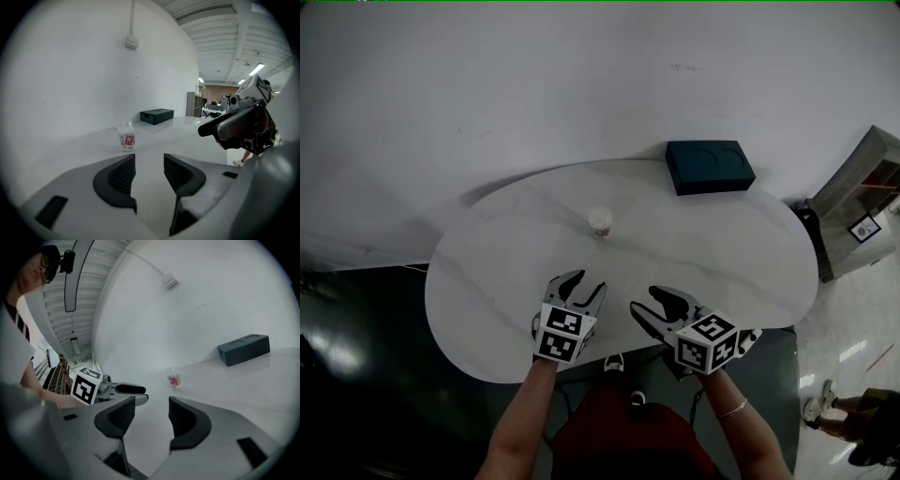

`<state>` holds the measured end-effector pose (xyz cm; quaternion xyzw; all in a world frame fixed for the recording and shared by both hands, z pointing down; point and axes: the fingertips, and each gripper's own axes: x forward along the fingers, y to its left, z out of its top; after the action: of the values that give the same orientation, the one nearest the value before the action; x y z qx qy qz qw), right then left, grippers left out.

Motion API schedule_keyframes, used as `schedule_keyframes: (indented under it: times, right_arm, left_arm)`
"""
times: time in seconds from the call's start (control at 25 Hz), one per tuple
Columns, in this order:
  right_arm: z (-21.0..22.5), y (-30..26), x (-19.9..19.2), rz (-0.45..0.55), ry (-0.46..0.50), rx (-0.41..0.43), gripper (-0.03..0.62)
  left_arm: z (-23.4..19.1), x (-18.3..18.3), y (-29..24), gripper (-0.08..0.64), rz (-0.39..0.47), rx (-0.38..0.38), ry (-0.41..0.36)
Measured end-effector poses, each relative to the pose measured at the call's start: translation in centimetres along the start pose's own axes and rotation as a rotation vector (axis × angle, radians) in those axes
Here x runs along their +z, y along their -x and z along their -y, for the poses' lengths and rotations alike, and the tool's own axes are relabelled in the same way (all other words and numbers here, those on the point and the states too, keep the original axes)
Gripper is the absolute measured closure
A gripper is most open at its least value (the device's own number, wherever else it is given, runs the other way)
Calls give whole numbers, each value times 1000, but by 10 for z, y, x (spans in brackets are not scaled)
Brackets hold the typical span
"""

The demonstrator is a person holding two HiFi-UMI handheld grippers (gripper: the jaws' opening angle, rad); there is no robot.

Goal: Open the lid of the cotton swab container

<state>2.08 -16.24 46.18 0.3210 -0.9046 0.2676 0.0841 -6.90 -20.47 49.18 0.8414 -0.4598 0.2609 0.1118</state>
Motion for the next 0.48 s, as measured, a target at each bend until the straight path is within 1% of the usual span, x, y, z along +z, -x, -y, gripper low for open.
schedule_keyframes:
  times: [0.12,0.32,0.48]
  right_arm:
    - [-5,6,0,10,8,5,359]
    - [-11,17,-3,28,22,9,362]
    - [-15,27,-2,42,27,9,382]
  left_arm:
    - [8,2,10,367,19,2,6]
    - [20,5,25,406,48,4,39]
    - [29,8,39,441,68,19,53]
